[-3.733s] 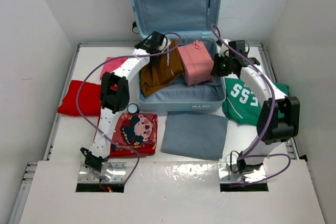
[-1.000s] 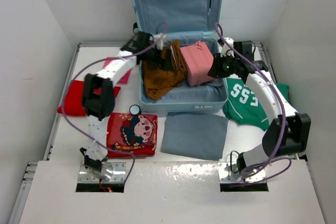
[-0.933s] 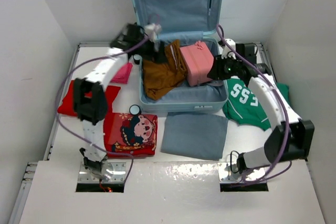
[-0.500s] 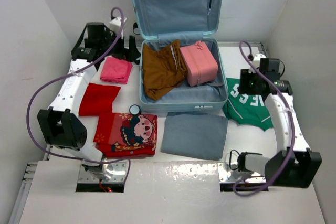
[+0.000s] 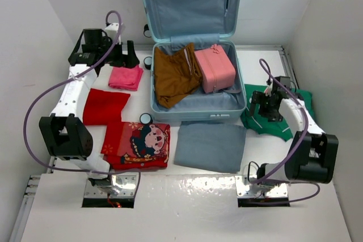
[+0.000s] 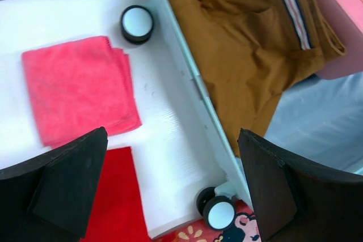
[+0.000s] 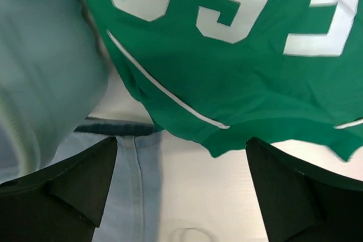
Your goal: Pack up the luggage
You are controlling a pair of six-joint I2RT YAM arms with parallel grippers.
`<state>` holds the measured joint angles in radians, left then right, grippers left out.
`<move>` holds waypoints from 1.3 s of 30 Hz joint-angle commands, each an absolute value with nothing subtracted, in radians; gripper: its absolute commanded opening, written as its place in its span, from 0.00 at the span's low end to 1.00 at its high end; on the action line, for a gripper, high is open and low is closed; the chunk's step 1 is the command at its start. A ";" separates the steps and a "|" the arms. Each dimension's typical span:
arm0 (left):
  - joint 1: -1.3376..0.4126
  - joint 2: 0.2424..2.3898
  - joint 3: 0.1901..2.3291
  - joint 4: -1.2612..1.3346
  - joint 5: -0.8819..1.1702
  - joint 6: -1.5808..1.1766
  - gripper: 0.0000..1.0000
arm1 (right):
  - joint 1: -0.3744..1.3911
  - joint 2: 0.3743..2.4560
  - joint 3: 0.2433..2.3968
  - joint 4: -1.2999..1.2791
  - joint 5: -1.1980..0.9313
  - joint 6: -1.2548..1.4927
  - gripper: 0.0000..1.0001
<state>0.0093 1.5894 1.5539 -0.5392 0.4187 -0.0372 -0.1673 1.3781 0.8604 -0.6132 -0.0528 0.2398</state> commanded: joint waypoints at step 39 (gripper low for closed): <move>0.121 1.735 1.661 -0.617 0.403 -0.104 1.00 | -0.224 1.623 1.114 -0.468 0.008 0.339 0.98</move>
<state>0.1127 1.7378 1.6207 -0.6079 0.3950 -0.0914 -0.2581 1.6611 1.0832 -0.5312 0.0441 0.3428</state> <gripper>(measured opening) 0.995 0.982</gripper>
